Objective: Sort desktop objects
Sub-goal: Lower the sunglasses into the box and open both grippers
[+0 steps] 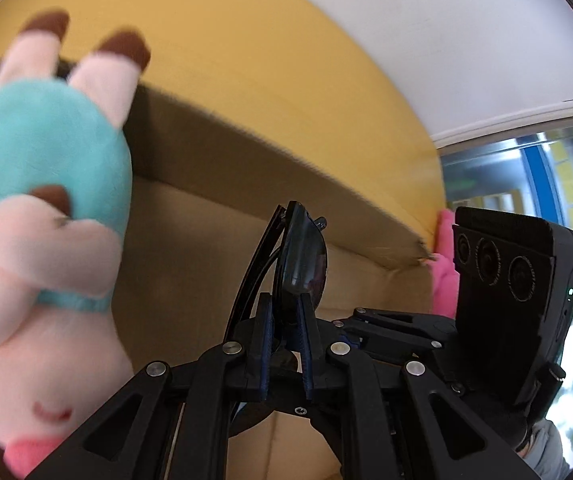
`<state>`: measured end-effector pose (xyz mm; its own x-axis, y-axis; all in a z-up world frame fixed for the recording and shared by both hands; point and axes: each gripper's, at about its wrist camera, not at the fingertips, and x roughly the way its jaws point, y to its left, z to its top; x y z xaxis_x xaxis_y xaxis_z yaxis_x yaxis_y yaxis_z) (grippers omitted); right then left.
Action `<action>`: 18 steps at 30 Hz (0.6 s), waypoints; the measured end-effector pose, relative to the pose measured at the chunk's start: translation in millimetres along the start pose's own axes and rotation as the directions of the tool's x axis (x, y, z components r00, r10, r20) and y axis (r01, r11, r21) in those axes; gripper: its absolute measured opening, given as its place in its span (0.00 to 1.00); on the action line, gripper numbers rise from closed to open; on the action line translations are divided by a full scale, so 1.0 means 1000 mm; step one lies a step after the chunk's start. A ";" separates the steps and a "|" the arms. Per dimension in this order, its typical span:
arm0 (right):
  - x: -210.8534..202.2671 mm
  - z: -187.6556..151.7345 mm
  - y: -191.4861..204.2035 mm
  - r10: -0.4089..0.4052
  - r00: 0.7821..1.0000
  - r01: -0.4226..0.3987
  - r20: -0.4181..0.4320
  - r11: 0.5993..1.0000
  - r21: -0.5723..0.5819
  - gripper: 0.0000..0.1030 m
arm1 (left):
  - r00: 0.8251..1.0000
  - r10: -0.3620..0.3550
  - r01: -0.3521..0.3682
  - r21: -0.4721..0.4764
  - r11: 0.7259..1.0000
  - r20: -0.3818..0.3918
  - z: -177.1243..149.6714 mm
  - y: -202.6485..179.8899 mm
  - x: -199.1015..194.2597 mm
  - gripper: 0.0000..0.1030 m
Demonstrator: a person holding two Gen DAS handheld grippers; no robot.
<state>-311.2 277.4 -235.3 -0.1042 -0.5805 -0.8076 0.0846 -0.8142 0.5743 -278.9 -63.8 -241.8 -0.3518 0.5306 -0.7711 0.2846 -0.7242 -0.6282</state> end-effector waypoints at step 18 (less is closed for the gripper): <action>-0.011 -0.017 -0.016 -0.082 0.988 0.070 0.131 0.993 0.091 0.62 | 0.985 0.167 -0.170 0.088 0.982 0.040 -0.007 -0.025 -0.013 0.45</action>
<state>-294.5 297.5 -238.0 -0.2396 -0.5080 -0.8273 -0.0134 -0.8504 0.5260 -275.1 -49.2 -216.8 -0.3344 0.3844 -0.8605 0.2607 -0.8397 -0.4764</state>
